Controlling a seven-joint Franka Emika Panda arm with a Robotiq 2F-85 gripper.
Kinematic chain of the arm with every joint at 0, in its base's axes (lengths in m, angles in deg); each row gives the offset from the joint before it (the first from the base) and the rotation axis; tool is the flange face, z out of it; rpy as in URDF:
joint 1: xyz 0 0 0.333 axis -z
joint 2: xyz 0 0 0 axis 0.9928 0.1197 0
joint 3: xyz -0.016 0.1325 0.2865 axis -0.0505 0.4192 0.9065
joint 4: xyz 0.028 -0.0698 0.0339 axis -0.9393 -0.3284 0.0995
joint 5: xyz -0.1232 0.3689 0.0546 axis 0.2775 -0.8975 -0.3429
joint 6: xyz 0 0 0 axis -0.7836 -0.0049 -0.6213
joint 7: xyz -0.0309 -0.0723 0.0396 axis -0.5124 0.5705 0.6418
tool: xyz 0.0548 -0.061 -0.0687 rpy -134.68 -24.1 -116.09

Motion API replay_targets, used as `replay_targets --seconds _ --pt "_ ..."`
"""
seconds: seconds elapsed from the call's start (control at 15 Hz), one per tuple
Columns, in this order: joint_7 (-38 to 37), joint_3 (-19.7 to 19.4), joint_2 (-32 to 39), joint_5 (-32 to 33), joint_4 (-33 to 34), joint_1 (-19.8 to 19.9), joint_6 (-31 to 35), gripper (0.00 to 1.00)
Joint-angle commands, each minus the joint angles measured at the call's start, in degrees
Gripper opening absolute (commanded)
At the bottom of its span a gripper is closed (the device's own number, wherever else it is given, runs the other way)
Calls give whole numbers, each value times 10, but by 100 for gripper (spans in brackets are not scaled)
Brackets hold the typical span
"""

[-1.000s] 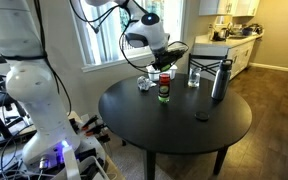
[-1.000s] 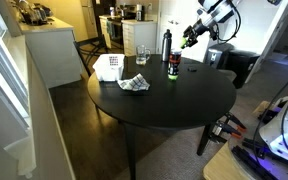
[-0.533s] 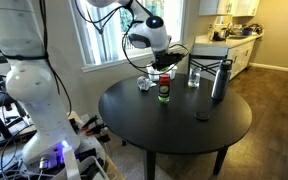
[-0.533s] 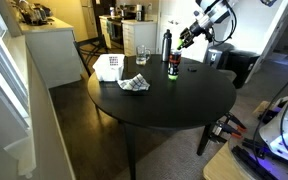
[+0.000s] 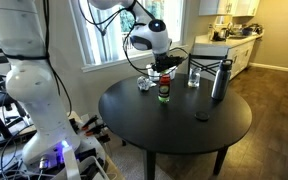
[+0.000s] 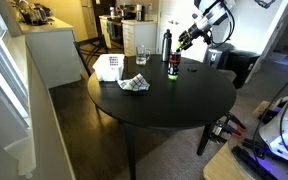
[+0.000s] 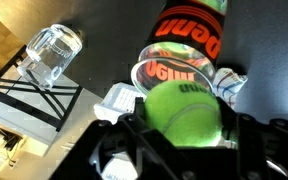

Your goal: Put the green ball in the container

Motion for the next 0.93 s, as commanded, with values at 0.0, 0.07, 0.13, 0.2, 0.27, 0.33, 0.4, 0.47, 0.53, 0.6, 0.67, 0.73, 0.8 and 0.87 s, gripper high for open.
replay_targets --seconds 0.0,0.07,0.13,0.2,0.27,0.33,0.4,0.47,0.53,0.6,0.67,0.73,0.8,0.87 --pt "3 0 0 -19 7 2 -1 42" --pt "3 0 -1 -20 7 2 1 42" --pt "4 0 0 -23 7 2 1 42" --pt "1 -1 -2 -22 7 2 2 42" --pt "0 -1 -1 -22 7 2 0 49" --pt "-3 -2 -1 -19 6 2 0 92" --pt "-3 -2 -1 -19 6 2 0 93" --pt "-3 -3 -1 -19 6 2 0 97" --pt "-4 -3 -2 -18 6 2 0 100" --pt "-3 -4 -1 -19 6 2 0 100" --pt "-5 -4 -1 -17 6 2 0 100" --pt "-3 -4 -1 -19 6 2 0 100" --pt "-4 -5 -2 -17 6 2 1 100" --pt "-2 -5 -2 -19 6 1 1 100"
